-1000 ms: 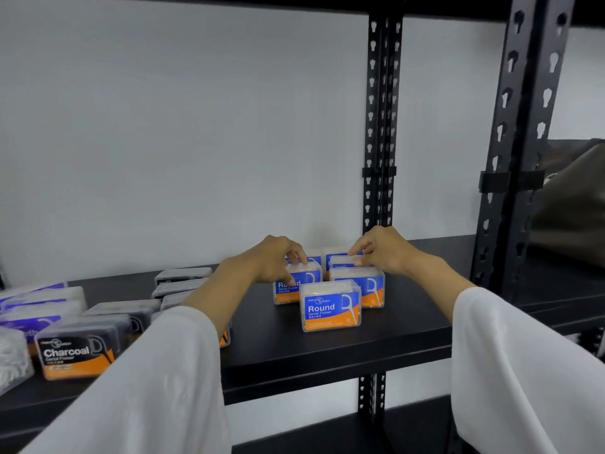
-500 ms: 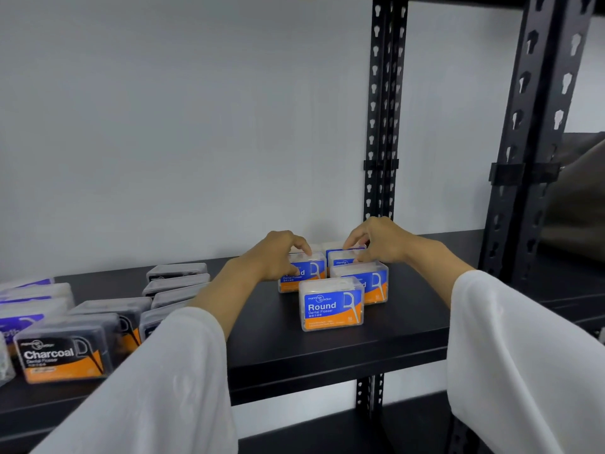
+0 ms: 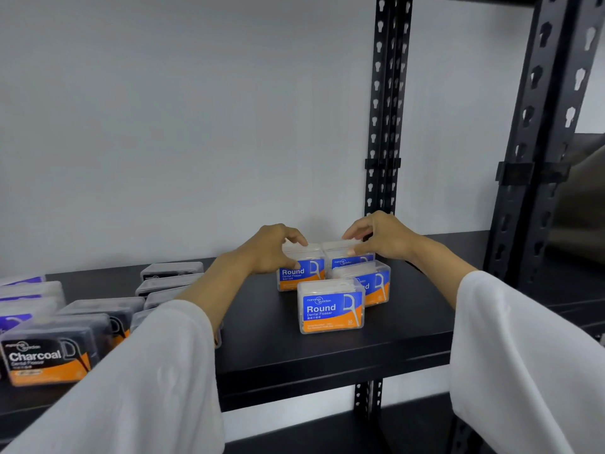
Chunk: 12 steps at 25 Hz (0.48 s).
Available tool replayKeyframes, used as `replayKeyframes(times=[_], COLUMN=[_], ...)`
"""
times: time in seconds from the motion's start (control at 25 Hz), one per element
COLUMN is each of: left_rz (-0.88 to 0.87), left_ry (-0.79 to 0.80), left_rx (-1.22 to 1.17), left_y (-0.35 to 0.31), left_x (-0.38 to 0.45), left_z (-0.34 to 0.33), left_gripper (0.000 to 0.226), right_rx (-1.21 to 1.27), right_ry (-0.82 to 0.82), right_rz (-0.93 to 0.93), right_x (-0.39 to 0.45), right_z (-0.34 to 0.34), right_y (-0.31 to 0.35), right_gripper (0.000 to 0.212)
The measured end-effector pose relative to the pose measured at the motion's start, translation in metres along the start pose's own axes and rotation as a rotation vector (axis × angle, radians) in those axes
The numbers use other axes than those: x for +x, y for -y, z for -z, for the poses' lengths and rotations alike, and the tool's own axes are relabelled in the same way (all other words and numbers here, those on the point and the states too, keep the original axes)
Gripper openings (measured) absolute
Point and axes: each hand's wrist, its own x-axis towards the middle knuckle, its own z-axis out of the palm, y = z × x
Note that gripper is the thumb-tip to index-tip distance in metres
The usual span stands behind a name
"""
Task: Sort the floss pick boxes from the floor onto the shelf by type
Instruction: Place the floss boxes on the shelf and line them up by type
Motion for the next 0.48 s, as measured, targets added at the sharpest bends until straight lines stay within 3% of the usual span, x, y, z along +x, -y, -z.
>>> replayKeyframes(times=[0.24, 0.48], left_rz=[0.138, 0.133], left_ry=[0.148, 0.13], left_rx=[-0.027, -0.027], left_y=[0.01, 0.013], left_x=[0.006, 0.012], left_z=[0.008, 0.0], left_gripper=[0.071, 0.061], right_rx=[0.042, 0.15], right_ry=[0.17, 0.239], right_rz=[-0.113, -0.147], right_x=[0.01, 0.011], right_z=[0.003, 0.005], right_y=[-0.018, -0.027], right_gripper=[0.057, 0.064])
